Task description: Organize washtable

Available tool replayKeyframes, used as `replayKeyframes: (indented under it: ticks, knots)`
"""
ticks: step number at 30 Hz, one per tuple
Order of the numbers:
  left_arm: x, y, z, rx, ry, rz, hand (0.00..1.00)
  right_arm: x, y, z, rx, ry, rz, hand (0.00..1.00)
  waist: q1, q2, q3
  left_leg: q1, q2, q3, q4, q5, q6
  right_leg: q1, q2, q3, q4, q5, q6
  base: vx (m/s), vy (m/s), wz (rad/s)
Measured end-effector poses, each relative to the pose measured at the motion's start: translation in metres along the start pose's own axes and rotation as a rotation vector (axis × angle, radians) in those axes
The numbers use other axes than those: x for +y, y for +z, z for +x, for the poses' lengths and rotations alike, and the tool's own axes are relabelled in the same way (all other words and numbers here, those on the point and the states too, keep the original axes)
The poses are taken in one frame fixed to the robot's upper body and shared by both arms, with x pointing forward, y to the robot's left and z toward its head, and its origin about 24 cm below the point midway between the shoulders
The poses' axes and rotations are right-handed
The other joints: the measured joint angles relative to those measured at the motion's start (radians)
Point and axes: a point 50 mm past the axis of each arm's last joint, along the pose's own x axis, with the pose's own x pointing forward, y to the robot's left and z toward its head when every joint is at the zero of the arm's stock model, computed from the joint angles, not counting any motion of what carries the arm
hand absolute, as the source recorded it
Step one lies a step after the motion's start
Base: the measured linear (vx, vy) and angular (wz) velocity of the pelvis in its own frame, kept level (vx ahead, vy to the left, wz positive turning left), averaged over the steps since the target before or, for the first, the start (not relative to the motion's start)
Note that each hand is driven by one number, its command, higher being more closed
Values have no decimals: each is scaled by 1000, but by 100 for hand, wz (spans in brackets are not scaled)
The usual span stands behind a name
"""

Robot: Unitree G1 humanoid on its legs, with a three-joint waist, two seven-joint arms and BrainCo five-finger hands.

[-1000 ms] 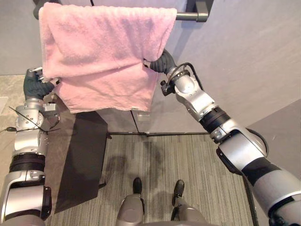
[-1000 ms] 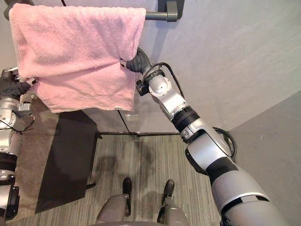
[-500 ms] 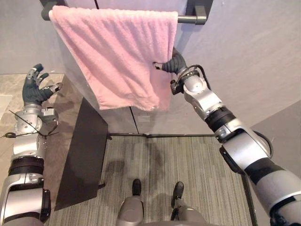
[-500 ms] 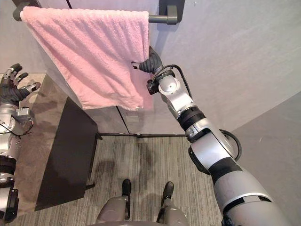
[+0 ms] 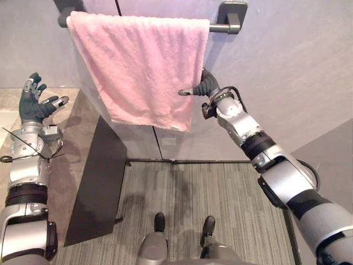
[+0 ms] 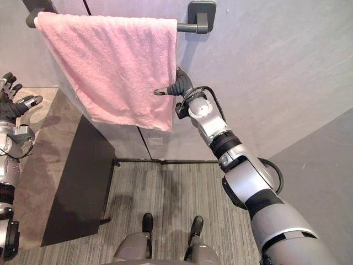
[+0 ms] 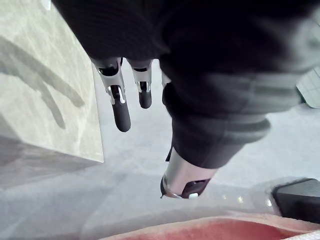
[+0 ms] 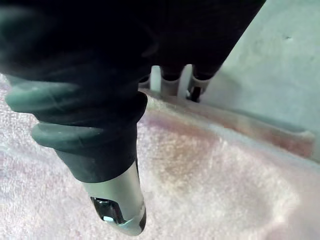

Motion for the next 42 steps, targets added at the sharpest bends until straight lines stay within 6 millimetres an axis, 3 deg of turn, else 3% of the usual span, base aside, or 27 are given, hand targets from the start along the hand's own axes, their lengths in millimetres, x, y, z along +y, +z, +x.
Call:
replayKeyframes:
  ticks: [4, 13, 15, 19, 21, 23, 25, 31, 33, 37, 39, 42]
  knots:
    - [2, 1, 0, 1, 9, -5, 0, -8, -1, -1, 2, -26, 11, 0, -2, 0, -4, 7, 0, 0, -1, 1, 0, 6, 0, 0, 0, 0, 0, 0, 0, 0]
    - [13, 16, -3, -61, 14, 24, 0, -69, -20, -20, 55, -206, 51, 0, -15, -1, -46, 37, -3, -11, -9, 5, 2, 39, -2, -11, 0, -4, -2, 1, 14, 3]
    - [16, 26, -7, -108, 12, 23, 0, -102, -28, -35, 67, -312, 77, 0, -12, 6, -77, 41, -4, -10, -12, 5, 2, 42, -3, -11, 0, -5, 0, 0, 0, 0]
    - [31, 42, -19, -184, 56, 29, 0, -145, -39, -69, 48, -505, 127, 0, -16, 21, -102, 74, -5, -6, -28, 4, 1, 66, -4, -10, -1, -13, 0, 0, 0, 0]
    - [37, 47, -31, -219, 68, 60, 0, -161, -31, -92, -30, -606, 124, 0, -29, 37, -121, 90, -6, -1, -45, 4, -3, 71, -5, -5, -3, -25, 8, -2, 17, -5]
    - [36, 48, -37, -228, 61, 97, 0, -165, -26, -100, -66, -636, 98, 0, -39, 48, -138, 96, -5, -1, -48, 4, -3, 76, -10, -5, -4, -28, 8, 10, 18, -4]
    - [26, 62, -41, -294, 19, 123, 0, -167, -11, -109, -145, -633, 67, 0, -52, 57, -147, 114, -3, 1, -55, 5, -4, 89, -7, -9, -4, -30, 5, 17, 5, -5]
    - [-4, 102, -59, -521, -57, 100, 0, -148, 39, -116, -427, -528, 72, 0, -65, 62, -155, 155, 0, 0, -86, 10, -6, 118, -1, -16, -4, -47, 5, 0, 0, 1]
    - [-13, 115, -67, -598, -95, 85, 0, -123, 56, -112, -516, -382, 77, 0, -68, 66, -159, 170, 0, 0, -104, 16, -6, 128, -1, -24, -4, -52, 8, 14, 0, 9]
    - [-24, 124, -76, -650, -173, 60, 0, -74, 54, -99, -507, -109, 96, 0, -64, 69, -182, 172, 0, -5, -110, 19, -8, 138, -2, -39, -4, -56, 11, 31, -1, 12]
    - [-34, 116, -81, -615, -267, 16, 0, -41, 41, -93, -447, 75, 128, 0, -59, 71, -192, 171, -1, -12, -110, 21, -5, 140, -3, -43, -4, -57, 10, 28, 0, 10]
    - [-45, 99, -86, -528, -361, -35, 0, -12, 29, -91, -389, 225, 149, 0, -37, 71, -193, 168, -1, -17, -111, 21, -6, 140, -3, -51, -4, -59, 10, 13, -1, 7]
